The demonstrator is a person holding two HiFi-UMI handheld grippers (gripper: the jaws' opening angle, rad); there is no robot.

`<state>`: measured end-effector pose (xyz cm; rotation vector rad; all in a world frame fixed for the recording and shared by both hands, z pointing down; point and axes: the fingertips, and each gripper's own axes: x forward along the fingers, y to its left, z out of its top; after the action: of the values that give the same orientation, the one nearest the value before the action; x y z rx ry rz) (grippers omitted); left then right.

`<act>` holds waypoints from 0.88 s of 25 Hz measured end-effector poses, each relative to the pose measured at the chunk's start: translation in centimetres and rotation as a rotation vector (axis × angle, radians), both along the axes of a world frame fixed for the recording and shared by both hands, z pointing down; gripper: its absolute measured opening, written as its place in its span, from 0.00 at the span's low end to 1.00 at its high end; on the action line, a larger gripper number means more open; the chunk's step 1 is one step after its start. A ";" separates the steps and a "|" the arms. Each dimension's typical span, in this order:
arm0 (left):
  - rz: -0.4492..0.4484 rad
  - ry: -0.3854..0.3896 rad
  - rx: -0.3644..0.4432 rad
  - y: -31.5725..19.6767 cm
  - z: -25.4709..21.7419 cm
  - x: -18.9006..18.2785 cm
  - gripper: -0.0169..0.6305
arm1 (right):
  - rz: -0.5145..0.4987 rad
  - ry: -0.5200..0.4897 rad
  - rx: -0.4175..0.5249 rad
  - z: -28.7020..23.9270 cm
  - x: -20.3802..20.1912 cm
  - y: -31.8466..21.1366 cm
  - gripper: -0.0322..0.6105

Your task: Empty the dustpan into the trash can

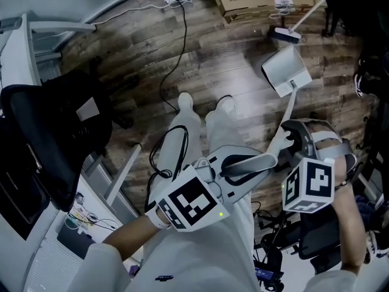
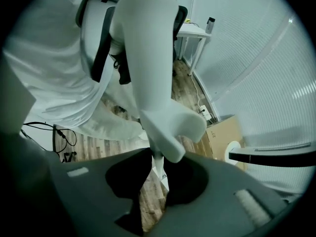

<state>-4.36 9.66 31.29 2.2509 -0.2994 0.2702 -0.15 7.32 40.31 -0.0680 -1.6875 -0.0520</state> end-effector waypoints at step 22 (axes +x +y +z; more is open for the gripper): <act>0.177 0.034 0.124 4.8 -6.7 0.4 0.14 | 0.178 -0.051 0.123 -6.4 0.2 4.7 0.18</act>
<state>-3.95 14.48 24.55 2.4057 -0.1003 0.3137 0.01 12.04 33.90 0.1771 -1.7311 -0.0240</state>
